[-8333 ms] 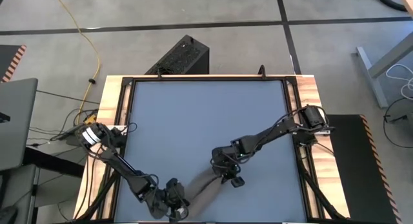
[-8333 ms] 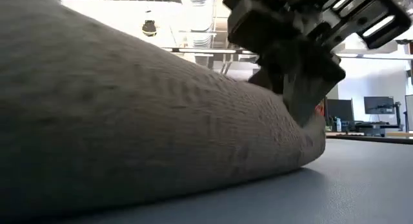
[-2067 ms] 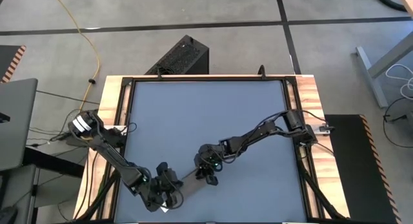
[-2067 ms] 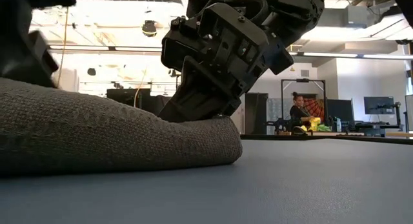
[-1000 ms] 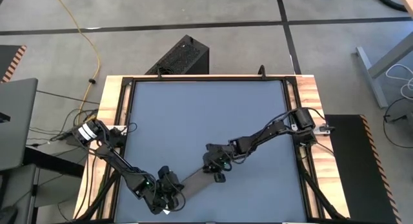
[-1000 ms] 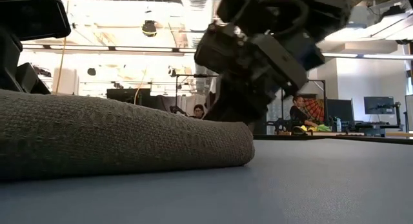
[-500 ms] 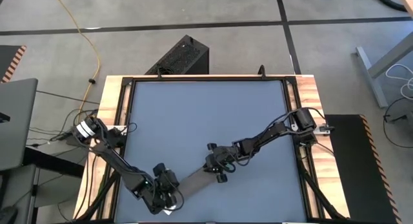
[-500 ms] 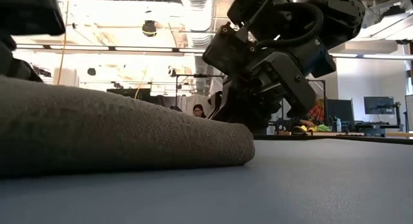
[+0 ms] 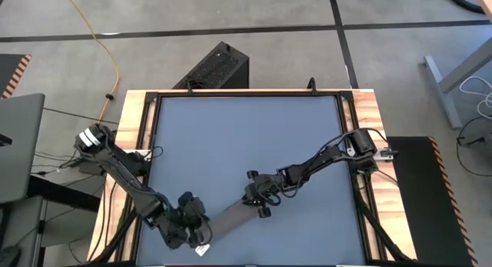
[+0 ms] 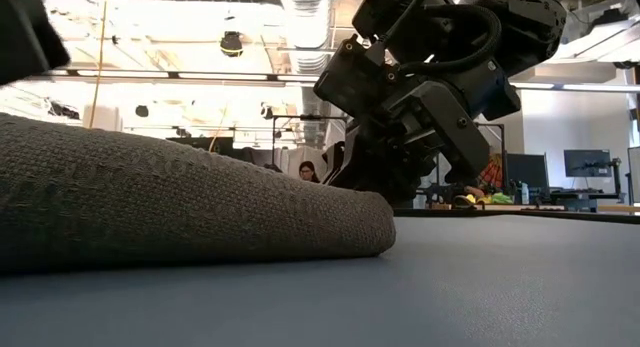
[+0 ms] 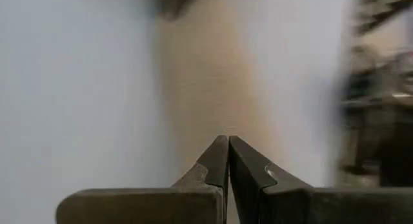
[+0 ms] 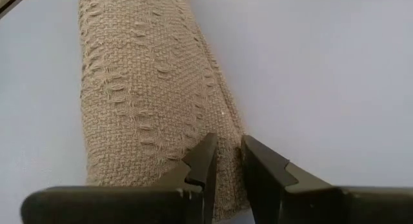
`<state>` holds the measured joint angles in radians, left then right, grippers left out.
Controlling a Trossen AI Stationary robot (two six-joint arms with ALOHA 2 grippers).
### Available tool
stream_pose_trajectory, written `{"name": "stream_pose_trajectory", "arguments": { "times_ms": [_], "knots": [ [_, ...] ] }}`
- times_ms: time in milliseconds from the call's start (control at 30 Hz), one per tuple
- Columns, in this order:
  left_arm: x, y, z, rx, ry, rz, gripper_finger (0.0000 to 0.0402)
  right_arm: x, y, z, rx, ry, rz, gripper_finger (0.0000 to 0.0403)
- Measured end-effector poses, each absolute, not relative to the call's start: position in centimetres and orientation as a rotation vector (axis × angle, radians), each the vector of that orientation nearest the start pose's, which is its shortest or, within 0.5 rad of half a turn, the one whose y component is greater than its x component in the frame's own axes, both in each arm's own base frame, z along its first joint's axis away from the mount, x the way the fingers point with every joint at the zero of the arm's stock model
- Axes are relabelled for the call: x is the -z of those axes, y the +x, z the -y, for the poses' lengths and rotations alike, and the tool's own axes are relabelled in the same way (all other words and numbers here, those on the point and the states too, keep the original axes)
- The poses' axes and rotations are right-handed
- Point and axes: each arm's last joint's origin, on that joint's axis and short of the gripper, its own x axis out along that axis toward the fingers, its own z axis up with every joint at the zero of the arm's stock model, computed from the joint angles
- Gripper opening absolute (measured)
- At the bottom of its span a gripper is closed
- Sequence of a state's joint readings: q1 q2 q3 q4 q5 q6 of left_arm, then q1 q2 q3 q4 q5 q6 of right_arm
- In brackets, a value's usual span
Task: Roll towel into tight, uniform cylinder
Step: Roll the gray towel
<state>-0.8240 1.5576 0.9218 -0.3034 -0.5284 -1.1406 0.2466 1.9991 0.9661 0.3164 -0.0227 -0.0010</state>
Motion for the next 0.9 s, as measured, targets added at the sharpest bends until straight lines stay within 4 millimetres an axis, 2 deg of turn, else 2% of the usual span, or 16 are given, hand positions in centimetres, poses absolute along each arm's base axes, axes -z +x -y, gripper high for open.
{"name": "stream_pose_trajectory", "arguments": {
  "times_ms": [100,167,233,467,600,733,900],
  "knots": [
    [-20.6,21.7,23.0,0.002,-0.513,-0.703,0.0,-10.0,36.8,-9.3,-0.258,-0.081,-0.714,0.0097],
    [-20.5,21.5,24.2,0.093,-0.515,-0.684,0.0,-10.0,36.8,-9.3,-0.258,-0.082,-0.713,0.0097],
    [-19.5,21.3,24.9,0.107,-0.501,-0.707,0.0,-10.0,36.8,-9.2,-0.256,-0.084,-0.712,0.0097],
    [-14.1,21.6,25.8,0.015,-0.521,-0.895,0.0,-10.1,36.9,-9.1,-0.255,-0.085,-0.707,0.0097],
    [-12.3,22.0,25.8,0.009,-0.546,-0.989,0.0,-10.1,36.9,-9.1,-0.256,-0.085,-0.705,0.0097],
    [-12.2,22.3,25.6,0.024,-0.571,-1.031,0.0,-11.0,36.7,-9.0,-0.256,-0.084,-0.695,0.0097],
    [-14.3,22.2,25.6,0.111,-0.558,-1.019,0.0,-13.4,36.3,-8.7,-0.249,-0.082,-0.662,0.0097]
  ]
}}
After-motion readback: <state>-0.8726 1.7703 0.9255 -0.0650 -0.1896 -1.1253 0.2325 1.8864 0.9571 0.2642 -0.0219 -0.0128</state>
